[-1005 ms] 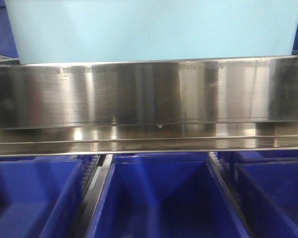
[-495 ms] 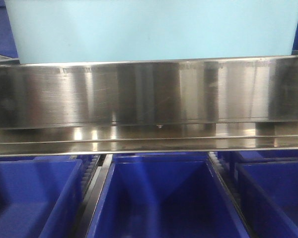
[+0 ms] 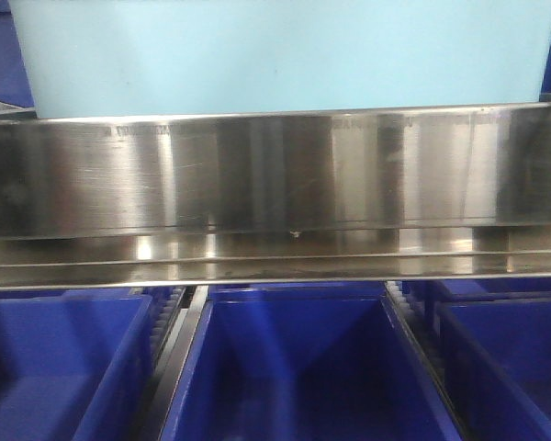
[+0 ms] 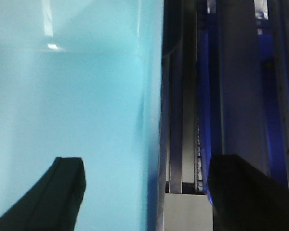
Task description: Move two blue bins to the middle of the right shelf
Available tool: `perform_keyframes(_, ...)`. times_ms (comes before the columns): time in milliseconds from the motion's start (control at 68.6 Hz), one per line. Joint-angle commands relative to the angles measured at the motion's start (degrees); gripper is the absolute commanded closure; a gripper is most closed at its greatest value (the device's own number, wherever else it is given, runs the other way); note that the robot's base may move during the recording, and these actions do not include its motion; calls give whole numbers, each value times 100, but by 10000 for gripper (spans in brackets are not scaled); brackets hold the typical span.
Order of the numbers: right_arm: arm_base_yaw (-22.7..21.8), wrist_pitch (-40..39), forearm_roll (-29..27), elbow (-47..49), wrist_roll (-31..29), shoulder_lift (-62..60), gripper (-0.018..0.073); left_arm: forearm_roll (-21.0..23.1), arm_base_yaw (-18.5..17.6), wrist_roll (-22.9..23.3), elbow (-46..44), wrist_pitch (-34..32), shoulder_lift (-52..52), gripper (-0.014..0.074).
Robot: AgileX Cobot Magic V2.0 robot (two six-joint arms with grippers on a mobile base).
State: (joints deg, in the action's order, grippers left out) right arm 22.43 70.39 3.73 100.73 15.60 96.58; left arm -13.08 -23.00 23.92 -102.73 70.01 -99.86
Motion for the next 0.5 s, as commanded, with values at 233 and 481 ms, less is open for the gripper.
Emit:
perform_keyframes(233,6,-42,47,-45,-63,-1,147,39,-22,-1,67,-5,42,333)
perform_keyframes(481,6,-42,47,-45,-63,-1,147,163,-22,-1,67,-5,42,333)
